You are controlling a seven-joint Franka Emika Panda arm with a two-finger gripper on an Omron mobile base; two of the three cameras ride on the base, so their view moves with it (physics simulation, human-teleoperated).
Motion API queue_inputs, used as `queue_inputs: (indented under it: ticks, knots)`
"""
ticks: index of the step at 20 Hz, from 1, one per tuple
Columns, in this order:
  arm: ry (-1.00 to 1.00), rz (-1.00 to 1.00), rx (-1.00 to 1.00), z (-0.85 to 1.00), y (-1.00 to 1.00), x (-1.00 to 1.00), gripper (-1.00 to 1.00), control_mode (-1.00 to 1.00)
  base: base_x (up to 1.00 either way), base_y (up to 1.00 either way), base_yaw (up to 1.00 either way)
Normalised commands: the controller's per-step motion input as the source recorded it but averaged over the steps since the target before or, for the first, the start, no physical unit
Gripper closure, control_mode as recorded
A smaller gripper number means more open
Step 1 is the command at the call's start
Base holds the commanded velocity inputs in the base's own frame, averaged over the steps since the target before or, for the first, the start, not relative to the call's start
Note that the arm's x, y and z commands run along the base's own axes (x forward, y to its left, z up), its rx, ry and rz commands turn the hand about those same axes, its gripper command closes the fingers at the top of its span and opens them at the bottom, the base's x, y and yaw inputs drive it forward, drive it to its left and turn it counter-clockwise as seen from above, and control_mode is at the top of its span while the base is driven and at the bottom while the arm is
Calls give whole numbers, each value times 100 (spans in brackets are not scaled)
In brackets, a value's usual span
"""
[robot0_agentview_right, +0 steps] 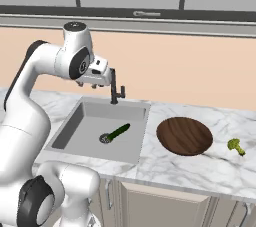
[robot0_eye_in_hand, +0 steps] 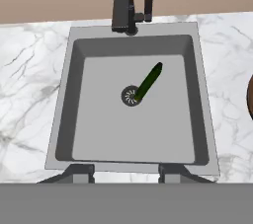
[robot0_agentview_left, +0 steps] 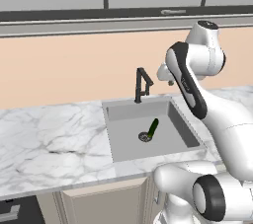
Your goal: Pick the cucumber from the sink and place it in the bowl. Then pick the bowl and place it in the microwave. Then close the microwave door and press the start button.
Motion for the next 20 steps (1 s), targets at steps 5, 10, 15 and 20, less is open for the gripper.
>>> queue_inputs:
  ticks: [5,10,15,20]
  knots:
    - [0,-4,3,-11,-1,-30,-100,-100,0,0,0]
    - [0,-8,-1,-69,5,-70,-100,-100,0,0,0]
    - [10,-7,-1,-74,4,-21,-100,-100,0,0,0]
    - [4,-11,4,-65,-1,0,-100,-100,0,0,0]
